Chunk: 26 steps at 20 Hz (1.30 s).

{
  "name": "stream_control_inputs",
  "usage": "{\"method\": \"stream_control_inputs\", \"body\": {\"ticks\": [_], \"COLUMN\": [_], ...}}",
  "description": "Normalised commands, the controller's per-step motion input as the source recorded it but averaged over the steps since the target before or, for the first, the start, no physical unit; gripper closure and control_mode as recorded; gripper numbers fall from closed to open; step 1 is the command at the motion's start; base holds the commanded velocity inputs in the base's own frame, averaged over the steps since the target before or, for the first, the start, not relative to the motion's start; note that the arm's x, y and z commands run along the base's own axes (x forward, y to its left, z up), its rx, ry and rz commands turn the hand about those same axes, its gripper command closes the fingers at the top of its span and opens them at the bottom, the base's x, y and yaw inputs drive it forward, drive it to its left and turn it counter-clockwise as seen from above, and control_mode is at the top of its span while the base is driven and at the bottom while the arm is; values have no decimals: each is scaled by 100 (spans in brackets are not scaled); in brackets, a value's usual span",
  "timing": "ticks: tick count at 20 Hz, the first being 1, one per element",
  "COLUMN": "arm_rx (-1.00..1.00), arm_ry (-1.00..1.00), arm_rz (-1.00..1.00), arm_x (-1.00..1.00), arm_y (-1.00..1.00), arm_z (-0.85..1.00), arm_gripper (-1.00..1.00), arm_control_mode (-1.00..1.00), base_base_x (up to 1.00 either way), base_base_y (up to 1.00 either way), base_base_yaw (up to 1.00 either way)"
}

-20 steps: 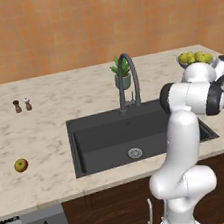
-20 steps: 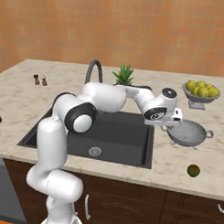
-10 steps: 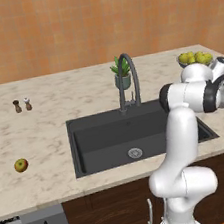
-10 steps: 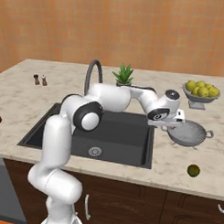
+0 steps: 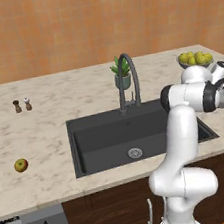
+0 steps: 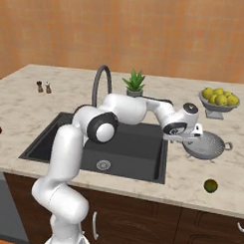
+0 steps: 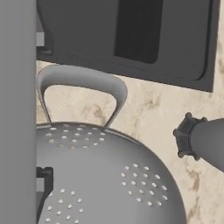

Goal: Put the colander in the sink, put the mango, apple in the colander, and turn on the sink faucet and pour water over the colander.

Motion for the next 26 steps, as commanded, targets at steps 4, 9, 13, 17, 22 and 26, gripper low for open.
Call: {"method": "stream_control_inputs", "body": {"ticks": [4, 9, 13, 17, 22, 26], "arm_rx": [0, 0, 0, 0, 0, 0], "arm_ry": [0, 0, 0, 0, 0, 0], "arm_rz": [0, 0, 0, 0, 0, 0], "arm_x": [8, 8, 18, 26, 29, 18], "arm_y": [-1, 0, 0, -4, -7, -6], "arm_z": [-23, -11, 0, 0, -2, -5], "arm_gripper": [-100, -100, -100, -100, -100, -100], "arm_control_mode": [-100, -100, -100, -100, -100, -100], "base_base_x": [0, 0, 0, 0, 0, 0], "base_base_y": [0, 0, 0, 0, 0, 0], "base_base_yaw": [0, 0, 0, 0, 0, 0]}}
